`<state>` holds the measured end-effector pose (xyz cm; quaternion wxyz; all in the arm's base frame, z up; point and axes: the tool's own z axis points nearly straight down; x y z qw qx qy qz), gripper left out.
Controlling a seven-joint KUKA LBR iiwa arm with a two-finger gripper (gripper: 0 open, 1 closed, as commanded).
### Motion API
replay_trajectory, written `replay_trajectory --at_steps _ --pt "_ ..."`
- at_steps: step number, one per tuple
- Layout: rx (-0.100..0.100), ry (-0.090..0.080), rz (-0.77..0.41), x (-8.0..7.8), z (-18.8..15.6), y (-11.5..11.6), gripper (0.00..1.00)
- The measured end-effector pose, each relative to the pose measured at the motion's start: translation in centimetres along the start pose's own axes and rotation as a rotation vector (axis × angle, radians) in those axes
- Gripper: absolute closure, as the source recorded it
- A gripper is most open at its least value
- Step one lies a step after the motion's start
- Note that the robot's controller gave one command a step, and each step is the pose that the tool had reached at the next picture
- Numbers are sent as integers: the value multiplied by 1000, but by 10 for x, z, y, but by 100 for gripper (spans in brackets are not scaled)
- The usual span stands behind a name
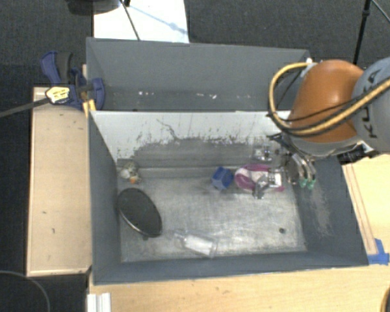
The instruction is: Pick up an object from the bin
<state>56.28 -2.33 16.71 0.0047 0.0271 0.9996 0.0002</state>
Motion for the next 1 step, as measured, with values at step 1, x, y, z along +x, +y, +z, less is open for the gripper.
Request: replay_trajectory --at_steps 1 --pt "0 -2 27 -4 -150 4 100"
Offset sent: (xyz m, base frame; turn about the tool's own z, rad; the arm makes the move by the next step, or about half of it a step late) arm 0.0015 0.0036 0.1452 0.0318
